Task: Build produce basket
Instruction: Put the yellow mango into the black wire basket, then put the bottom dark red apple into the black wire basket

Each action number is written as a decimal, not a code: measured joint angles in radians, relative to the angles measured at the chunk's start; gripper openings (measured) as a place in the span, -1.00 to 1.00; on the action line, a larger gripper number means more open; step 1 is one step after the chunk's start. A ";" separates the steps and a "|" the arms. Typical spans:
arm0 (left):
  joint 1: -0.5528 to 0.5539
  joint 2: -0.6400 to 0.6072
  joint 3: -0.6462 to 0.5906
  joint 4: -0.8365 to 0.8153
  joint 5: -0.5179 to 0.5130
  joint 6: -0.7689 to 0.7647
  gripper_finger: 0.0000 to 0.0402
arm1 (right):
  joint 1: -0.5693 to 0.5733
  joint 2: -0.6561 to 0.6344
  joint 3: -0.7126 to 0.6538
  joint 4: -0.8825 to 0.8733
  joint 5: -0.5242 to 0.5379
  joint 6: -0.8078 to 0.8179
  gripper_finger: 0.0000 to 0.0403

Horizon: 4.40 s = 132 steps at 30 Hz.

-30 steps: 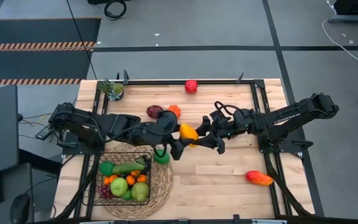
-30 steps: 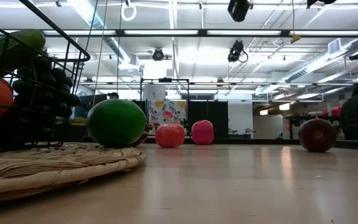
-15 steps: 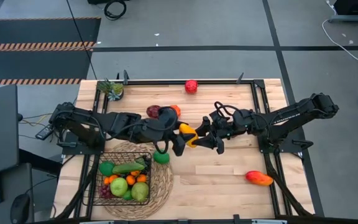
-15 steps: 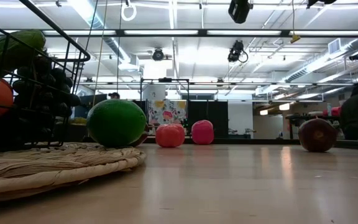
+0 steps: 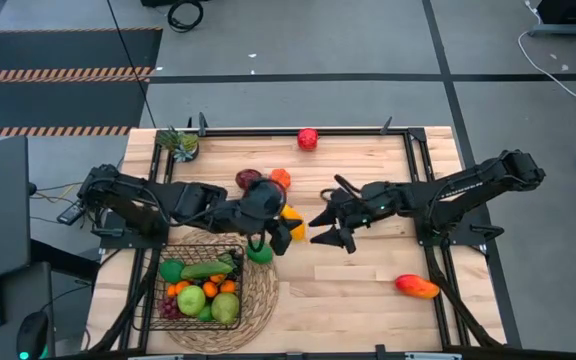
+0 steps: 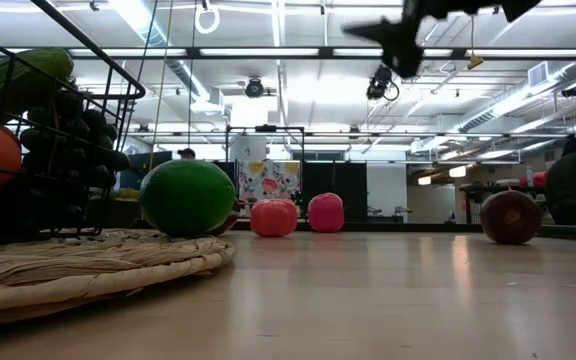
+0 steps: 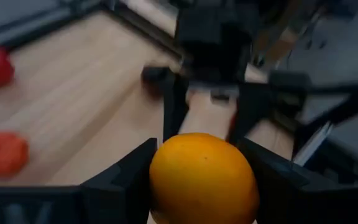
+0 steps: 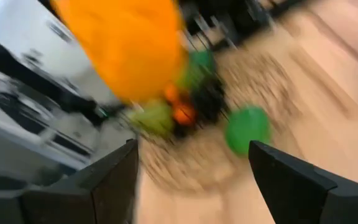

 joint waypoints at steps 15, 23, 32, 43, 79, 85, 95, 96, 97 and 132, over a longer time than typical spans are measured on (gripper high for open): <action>-0.227 -0.020 0.000 -0.501 0.164 -0.290 0.07 | -0.042 0.000 0.000 -0.237 -0.050 0.006 0.51; -0.317 -0.007 0.002 -0.569 0.161 -0.417 0.11 | -0.058 0.000 0.000 -0.232 -0.053 0.008 0.48; -0.341 0.049 0.000 -0.719 0.216 -0.549 0.48 | -0.058 0.000 0.000 -0.222 -0.065 0.052 0.48; -0.327 0.055 0.000 -0.612 0.223 -0.548 0.58 | -0.094 -0.002 0.000 -0.378 -0.068 0.096 0.48; -0.096 0.054 0.000 -0.214 0.186 -0.238 0.58 | -0.491 -0.074 -0.063 -1.113 0.138 0.322 0.51; -0.096 0.054 0.000 -0.209 0.187 -0.212 0.58 | -0.491 -0.071 -0.108 -0.967 0.105 0.425 0.66; -0.096 0.054 0.000 -0.205 0.187 -0.180 0.58 | -0.488 -0.028 -0.190 -0.859 -0.001 0.457 0.83; -0.096 0.054 0.000 -0.203 0.187 -0.177 0.58 | -0.488 -0.027 -0.192 -0.850 0.000 0.455 0.82; -0.096 0.054 0.000 -0.202 0.187 -0.175 0.58 | -0.488 -0.027 -0.193 -0.847 0.000 0.450 0.80; 0.070 0.052 0.000 -0.017 0.074 -0.087 0.50 | -0.290 -0.198 0.013 -0.184 -0.346 0.303 0.43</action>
